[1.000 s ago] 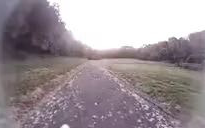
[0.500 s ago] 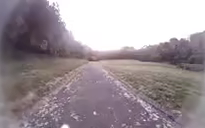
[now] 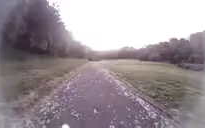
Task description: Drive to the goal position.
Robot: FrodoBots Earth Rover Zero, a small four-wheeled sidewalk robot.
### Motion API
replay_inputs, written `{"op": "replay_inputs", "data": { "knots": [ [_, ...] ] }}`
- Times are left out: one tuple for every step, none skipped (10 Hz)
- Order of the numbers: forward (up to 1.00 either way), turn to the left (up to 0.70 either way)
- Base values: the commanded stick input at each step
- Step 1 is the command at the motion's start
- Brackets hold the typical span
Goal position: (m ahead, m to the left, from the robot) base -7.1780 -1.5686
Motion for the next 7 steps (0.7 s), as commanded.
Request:
{"op": "replay_inputs", "data": {
  "knots": [
    [0.0,0.0],
    [0.0,0.0],
    [0.0,0.0],
    [0.0,-0.5],
    [0.0,-0.5],
    [0.0,-0.5],
    [0.0,-0.5]
  ]
}}
